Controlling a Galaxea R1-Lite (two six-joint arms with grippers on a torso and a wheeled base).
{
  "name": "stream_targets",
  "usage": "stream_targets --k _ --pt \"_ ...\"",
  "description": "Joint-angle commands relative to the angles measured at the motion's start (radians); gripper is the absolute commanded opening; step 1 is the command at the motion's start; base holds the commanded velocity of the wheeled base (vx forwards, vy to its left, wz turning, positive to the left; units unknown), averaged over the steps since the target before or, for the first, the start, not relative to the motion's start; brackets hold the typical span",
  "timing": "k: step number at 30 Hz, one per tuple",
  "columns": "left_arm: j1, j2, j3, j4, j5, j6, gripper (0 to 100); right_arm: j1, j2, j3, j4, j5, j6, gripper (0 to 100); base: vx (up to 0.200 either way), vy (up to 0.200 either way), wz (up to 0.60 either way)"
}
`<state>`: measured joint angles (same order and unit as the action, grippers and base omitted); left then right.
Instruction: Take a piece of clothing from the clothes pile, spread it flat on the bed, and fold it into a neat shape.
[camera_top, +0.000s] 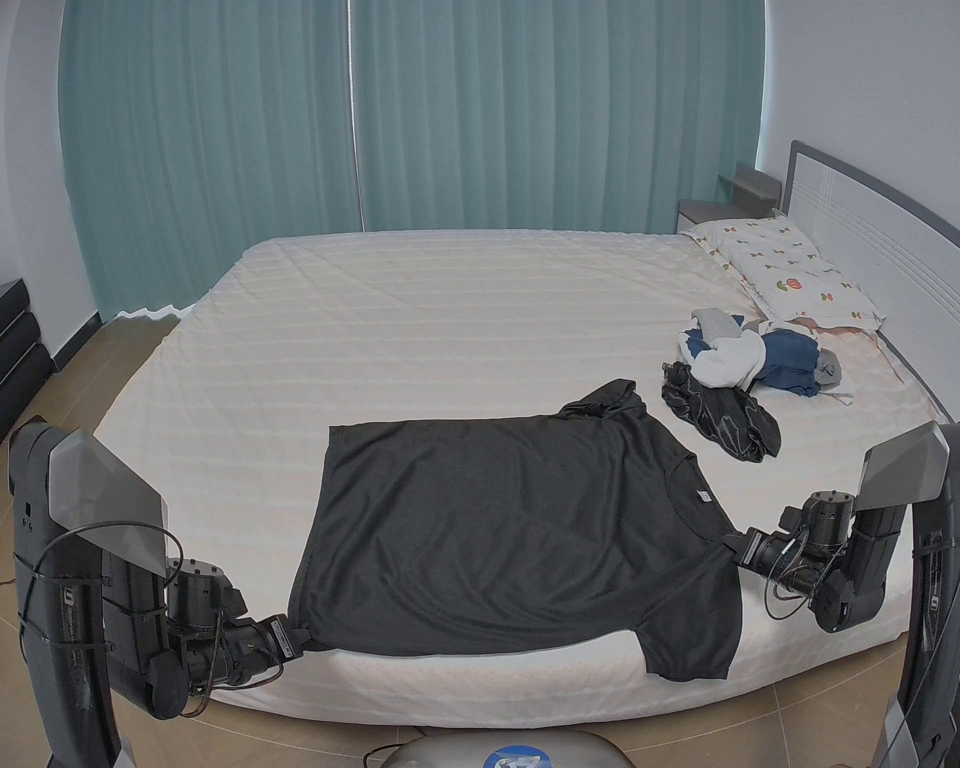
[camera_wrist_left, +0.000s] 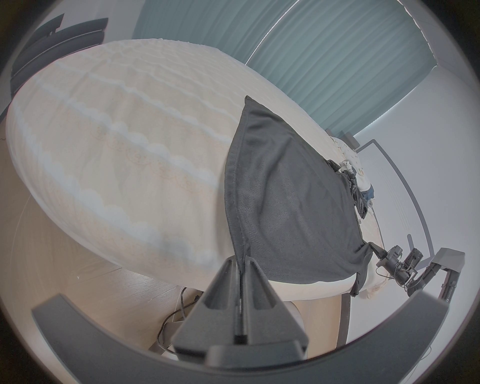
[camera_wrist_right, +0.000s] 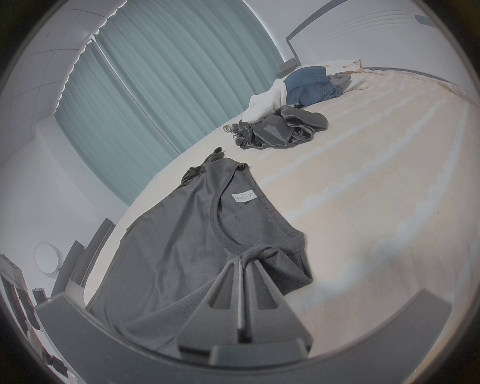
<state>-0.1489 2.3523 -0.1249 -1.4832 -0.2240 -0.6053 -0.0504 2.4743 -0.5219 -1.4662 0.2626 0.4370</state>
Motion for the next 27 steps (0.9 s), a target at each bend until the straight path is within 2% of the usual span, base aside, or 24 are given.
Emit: stream_targets --k 1,2,18,19,22,23,25,27 --pt "0.000 0.010 -0.001 0.000 0.000 -0.002 0 0.004 0.005 -0.043 0.020 0.001 -0.001 0 0.000 0.000 0.00" --pt "0.000 0.010 -0.001 0.000 0.000 -0.002 0 0.004 0.006 -0.043 0.021 0.001 -0.001 100 0.000 0.000 0.00" --pt "0.000 0.012 -0.002 0.000 0.000 -0.002 0 -0.049 -0.124 0.269 -0.002 0.000 -0.012 100 0.000 0.000 0.00" --pt "0.000 0.012 -0.002 0.000 0.000 -0.002 0 -0.040 -0.120 0.319 -0.011 0.014 -0.034 100 0.000 0.000 0.00" --pt "0.000 0.012 -0.005 0.000 0.000 -0.001 0 -0.035 -0.097 0.353 -0.034 0.037 -0.107 100 0.000 0.000 0.00" --pt "0.000 0.012 -0.005 0.000 0.000 -0.001 0 -0.035 -0.097 0.353 -0.034 0.037 -0.107 100 0.000 0.000 0.00" --pt "0.000 0.012 -0.005 0.000 0.000 -0.002 0 -0.034 -0.069 0.365 -0.049 0.070 -0.167 100 0.000 0.000 0.00" --pt "0.000 0.012 -0.005 0.000 0.000 -0.002 0 -0.022 -0.055 0.372 -0.051 0.095 -0.181 100 0.000 0.000 0.00"
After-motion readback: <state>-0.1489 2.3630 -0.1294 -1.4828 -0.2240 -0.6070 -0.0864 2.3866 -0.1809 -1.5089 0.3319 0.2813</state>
